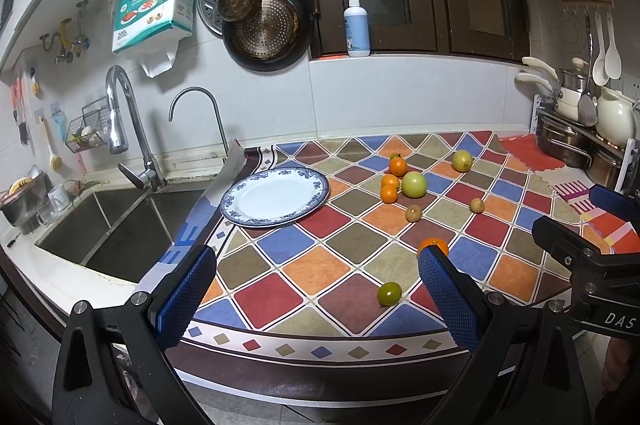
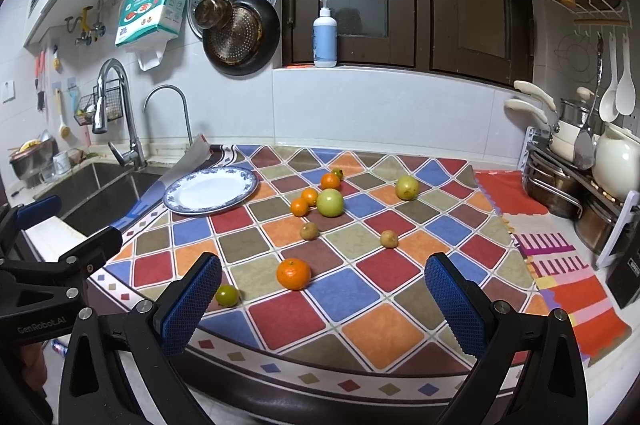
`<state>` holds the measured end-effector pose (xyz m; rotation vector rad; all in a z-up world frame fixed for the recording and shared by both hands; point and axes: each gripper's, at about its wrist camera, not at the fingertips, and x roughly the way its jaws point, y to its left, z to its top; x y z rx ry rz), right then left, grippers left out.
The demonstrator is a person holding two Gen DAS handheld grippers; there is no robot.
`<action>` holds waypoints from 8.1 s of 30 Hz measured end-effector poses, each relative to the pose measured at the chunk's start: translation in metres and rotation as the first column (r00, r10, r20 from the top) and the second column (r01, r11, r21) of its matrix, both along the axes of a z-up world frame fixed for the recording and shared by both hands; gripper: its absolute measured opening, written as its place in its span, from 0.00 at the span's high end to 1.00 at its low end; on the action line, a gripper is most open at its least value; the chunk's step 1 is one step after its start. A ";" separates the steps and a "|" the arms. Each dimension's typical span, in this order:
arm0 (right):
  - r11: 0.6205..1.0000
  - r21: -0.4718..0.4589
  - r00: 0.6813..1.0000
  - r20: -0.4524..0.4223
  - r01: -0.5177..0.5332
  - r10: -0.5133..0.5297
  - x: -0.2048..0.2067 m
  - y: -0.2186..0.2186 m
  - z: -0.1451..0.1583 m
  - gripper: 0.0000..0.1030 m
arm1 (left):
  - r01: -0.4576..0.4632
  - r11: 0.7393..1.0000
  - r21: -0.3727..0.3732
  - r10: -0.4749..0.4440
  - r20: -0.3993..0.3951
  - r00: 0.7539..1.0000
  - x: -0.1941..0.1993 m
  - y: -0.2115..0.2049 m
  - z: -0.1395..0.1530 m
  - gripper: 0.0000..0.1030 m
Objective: Organize fruits
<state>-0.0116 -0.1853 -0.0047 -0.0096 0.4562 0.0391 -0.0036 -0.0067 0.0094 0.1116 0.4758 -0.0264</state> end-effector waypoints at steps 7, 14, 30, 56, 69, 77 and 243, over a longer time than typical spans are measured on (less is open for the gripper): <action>1.000 0.000 1.000 -0.008 -0.003 0.003 0.002 0.001 -0.002 0.01 | 0.001 1.000 0.000 -0.001 -0.009 1.000 0.004 -0.002 -0.003 0.00; 1.000 -0.003 0.999 -0.028 -0.015 0.015 0.009 0.000 -0.007 0.01 | 0.007 1.000 0.006 -0.007 -0.029 1.000 0.015 -0.004 -0.012 0.00; 0.988 -0.051 0.976 -0.173 -0.146 0.136 0.071 0.012 -0.050 0.04 | 0.176 0.981 0.084 -0.162 -0.152 0.975 0.050 -0.019 -0.066 0.13; 0.970 0.027 0.883 -0.409 -0.240 0.229 0.157 0.025 -0.114 0.49 | 0.381 0.920 -0.089 -0.383 -0.408 0.829 0.120 -0.047 -0.123 0.73; 0.974 0.060 0.883 -0.412 -0.220 0.225 0.161 0.029 -0.112 0.58 | 0.369 0.922 -0.122 -0.386 -0.385 0.838 0.137 -0.030 -0.113 0.73; 0.975 0.059 0.906 -0.361 -0.216 0.223 0.166 0.043 -0.086 0.58 | 0.330 0.935 -0.126 -0.353 -0.329 0.876 0.155 -0.003 -0.086 0.73; 0.988 0.019 0.901 -0.415 0.150 -0.129 0.232 -0.085 -0.092 0.48 | 0.542 0.836 -0.091 -0.528 -0.405 0.746 0.264 -0.119 -0.134 0.67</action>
